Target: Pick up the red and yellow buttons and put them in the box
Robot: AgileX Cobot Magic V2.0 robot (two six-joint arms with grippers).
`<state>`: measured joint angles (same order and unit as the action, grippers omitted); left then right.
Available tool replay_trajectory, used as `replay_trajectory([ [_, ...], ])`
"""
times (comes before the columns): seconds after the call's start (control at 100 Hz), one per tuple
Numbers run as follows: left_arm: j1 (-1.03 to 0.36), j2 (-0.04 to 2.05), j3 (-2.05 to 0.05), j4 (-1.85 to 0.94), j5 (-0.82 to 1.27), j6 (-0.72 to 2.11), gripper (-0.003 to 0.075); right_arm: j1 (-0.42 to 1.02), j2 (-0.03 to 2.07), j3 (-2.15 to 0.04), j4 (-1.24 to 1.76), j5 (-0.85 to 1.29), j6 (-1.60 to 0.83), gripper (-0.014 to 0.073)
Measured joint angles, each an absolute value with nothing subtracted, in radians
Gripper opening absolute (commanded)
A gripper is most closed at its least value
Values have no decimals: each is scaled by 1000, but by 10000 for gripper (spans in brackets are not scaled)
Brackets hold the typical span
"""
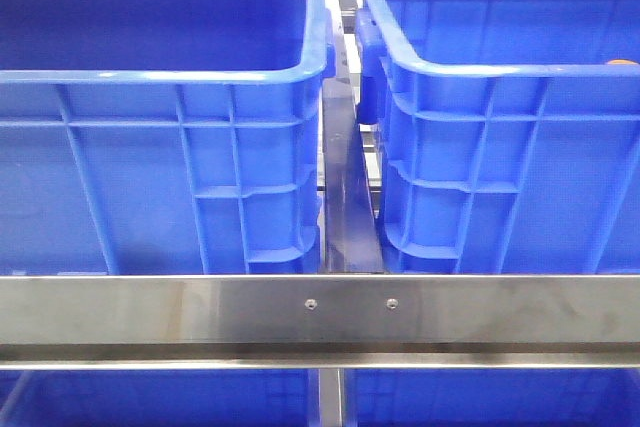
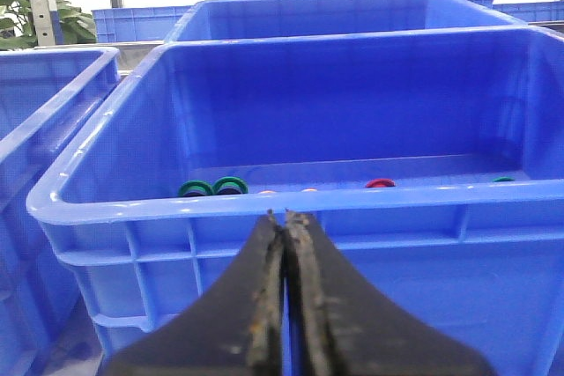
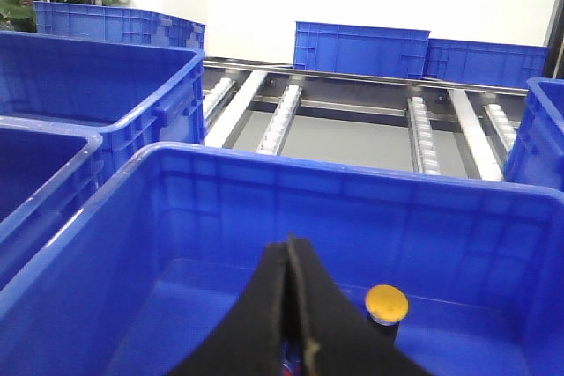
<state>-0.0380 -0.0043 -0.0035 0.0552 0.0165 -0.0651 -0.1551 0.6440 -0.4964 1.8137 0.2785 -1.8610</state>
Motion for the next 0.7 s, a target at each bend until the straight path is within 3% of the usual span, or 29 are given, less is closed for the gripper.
replay_trajectory([
  [0.54,-38,-4,-3,55,17,-65,-19,-155,644,-496,1814,277,-1861,-68],
  [0.7,-38,-4,-3,55,17,-65,-19,-155,644,-504,1680,279,-1700,-68],
])
